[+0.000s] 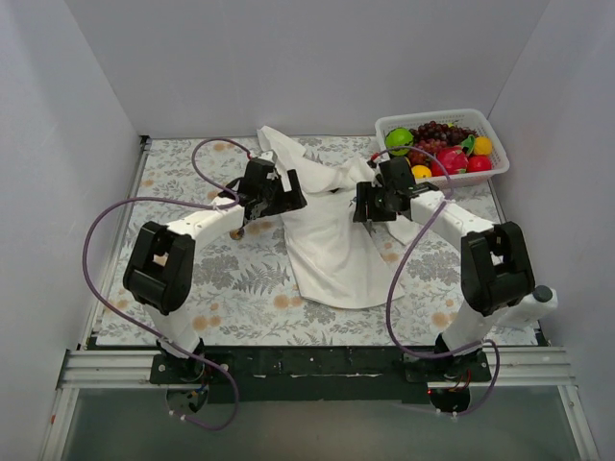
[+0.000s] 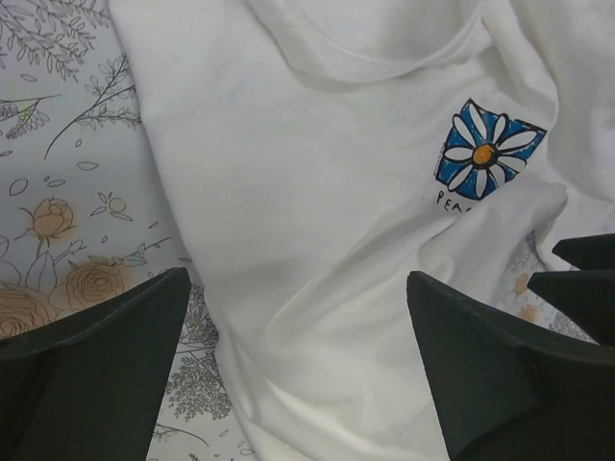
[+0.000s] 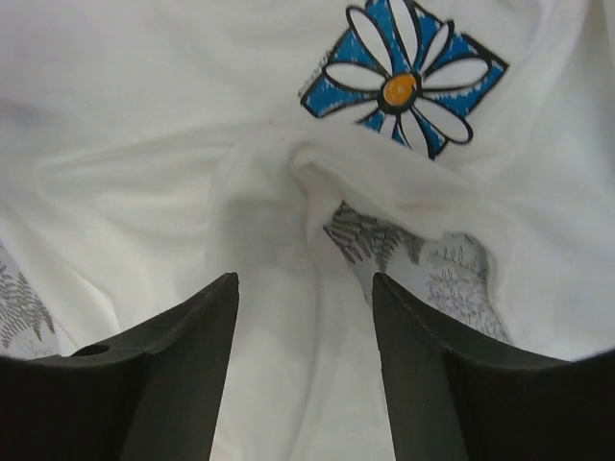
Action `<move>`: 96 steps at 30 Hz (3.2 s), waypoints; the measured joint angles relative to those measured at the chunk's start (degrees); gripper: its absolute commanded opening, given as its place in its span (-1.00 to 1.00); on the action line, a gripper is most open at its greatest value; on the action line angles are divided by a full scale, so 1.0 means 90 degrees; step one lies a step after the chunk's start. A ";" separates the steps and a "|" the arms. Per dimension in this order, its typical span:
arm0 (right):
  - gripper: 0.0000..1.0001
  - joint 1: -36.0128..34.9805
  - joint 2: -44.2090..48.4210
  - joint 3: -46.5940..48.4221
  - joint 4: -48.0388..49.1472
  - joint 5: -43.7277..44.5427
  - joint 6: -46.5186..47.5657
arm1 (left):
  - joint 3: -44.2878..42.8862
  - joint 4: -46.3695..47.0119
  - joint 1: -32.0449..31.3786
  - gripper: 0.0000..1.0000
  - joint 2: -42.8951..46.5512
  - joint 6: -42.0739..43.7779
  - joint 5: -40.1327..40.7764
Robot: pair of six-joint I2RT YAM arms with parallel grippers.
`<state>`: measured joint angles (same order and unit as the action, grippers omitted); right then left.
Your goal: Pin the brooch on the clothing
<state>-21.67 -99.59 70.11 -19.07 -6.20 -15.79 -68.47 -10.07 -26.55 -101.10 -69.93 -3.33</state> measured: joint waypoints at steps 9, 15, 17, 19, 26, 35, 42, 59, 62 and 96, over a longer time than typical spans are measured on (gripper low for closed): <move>0.35 -0.0005 0.1967 -0.1625 -0.0058 0.0401 0.0039 | 0.1042 0.0051 -0.0029 0.96 0.0539 0.0053 -0.0372; 0.22 0.0095 0.1965 -0.2392 -0.0345 0.0522 -0.0153 | 0.1734 0.0044 -0.0034 0.96 0.1469 -0.0044 -0.0682; 0.19 0.0129 0.1872 -0.2640 -0.0556 0.0537 -0.0226 | 0.1812 0.0063 -0.0034 0.96 0.1702 -0.0068 -0.0743; 0.16 0.0160 0.1841 -0.2866 -0.0736 0.0522 -0.0291 | 0.1843 0.0070 -0.0034 0.96 0.1848 -0.0085 -0.0763; -0.04 0.0163 0.2074 -0.3135 -0.0916 0.0430 -0.0478 | 0.1938 -0.0010 -0.0034 0.96 0.2004 -0.0102 -0.0772; -0.51 -0.0063 0.2115 -0.3242 -0.1161 0.0097 -0.0736 | 0.1928 -0.0124 -0.0034 0.96 0.2011 -0.0109 -0.0748; -0.97 -0.0274 0.1863 -0.3196 -0.1256 -0.0549 -0.0826 | 0.1885 -0.0262 -0.0034 0.96 0.2081 -0.0085 -0.0755; -0.97 -0.0321 0.0979 0.3143 0.0209 -0.0714 -0.1039 | 0.2249 -0.0270 -0.0036 0.93 0.2994 -0.0046 -0.1234; -0.97 -0.0223 0.0797 0.3458 0.0568 -0.0760 -0.1263 | 0.2353 -0.0136 -0.0070 0.91 0.2924 -0.0117 -0.1399; -0.97 0.0372 0.0415 0.3203 0.0865 -0.0816 -0.1783 | -0.1557 -0.2108 -0.2754 -0.96 -0.1749 -0.0712 0.2946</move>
<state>-18.33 -95.85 98.94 -11.29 -13.54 -31.83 -82.48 -29.04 -51.33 -116.84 -76.34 23.18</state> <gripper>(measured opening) 0.024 0.082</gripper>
